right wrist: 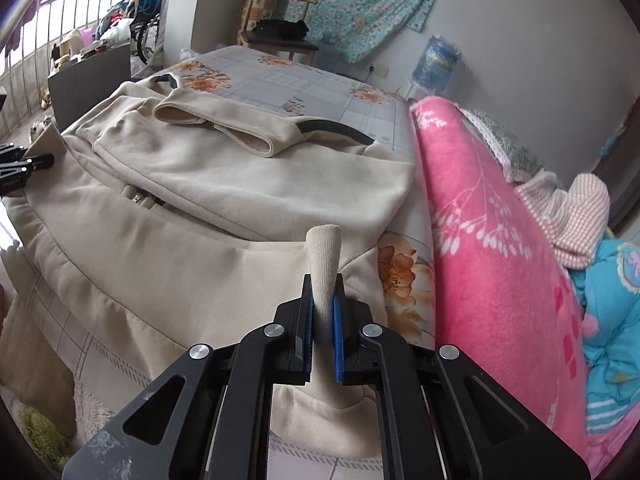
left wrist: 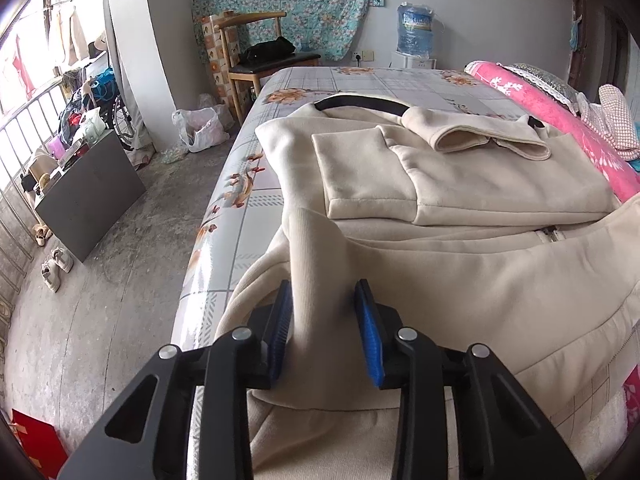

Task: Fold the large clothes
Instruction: 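Grasp the jacket edge with the left tool while the right tool lifts it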

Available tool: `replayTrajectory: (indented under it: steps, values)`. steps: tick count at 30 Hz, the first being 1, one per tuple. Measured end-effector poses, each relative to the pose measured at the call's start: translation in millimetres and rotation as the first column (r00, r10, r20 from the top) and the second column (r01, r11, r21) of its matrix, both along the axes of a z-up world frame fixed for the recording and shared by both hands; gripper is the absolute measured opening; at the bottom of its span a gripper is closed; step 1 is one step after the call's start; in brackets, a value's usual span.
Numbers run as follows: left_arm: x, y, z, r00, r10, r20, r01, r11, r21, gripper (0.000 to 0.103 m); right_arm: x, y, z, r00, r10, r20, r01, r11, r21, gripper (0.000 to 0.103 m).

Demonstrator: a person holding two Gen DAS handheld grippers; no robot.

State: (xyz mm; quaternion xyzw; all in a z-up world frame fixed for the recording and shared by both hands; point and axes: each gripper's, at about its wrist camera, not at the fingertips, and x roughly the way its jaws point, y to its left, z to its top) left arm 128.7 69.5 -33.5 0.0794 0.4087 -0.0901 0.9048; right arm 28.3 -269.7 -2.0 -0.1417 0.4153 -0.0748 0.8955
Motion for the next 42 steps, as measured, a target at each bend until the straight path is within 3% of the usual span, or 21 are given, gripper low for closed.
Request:
replayTrajectory:
  steps: [5,10,15,22,27,31,36,42]
  values:
    - [-5.1,0.0,1.0,1.000,-0.010,0.014,0.010,1.000,0.003,0.020,-7.4,13.8,-3.2,0.998,0.056,-0.010,-0.056,0.998,-0.007,0.006]
    - [-12.4,0.2,4.9,0.999,-0.008,0.037,0.008,1.000,-0.003,0.008,-16.7,13.3,3.9,0.999,0.037,0.024,-0.037,0.999,0.019,0.004]
    - [-34.7,1.0,20.3,0.995,-0.008,0.096,0.008,1.000,0.005,0.006,-38.1,1.4,24.5,0.995,-0.004,0.100,-0.002,0.998,0.065,0.003]
    - [-82.0,18.6,61.3,0.977,0.040,0.209,-0.020,0.995,-0.097,0.005,-76.4,-11.6,49.4,0.978,-0.063,0.198,0.036,0.990,0.137,0.003]
    - [-94.9,15.6,97.4,0.954,0.023,0.298,0.007,0.995,-0.101,0.005,-81.6,-16.9,67.9,0.959,-0.089,0.269,0.038,0.982,0.187,0.003]
    - [-77.2,8.6,121.1,0.936,0.000,0.351,0.033,0.996,-0.086,0.005,-66.5,-25.4,85.3,0.942,-0.089,0.324,0.023,0.979,0.202,0.003]
    - [-24.4,2.9,141.2,0.923,-0.010,0.384,0.046,0.995,-0.086,0.005,-24.0,-42.4,103.0,0.926,-0.079,0.368,0.004,0.979,0.202,0.003]
    - [74.8,-6.1,146.8,0.941,-0.033,0.337,0.064,0.995,-0.082,0.005,59.3,-72.0,112.2,0.928,-0.075,0.364,-0.013,0.972,0.233,0.003]
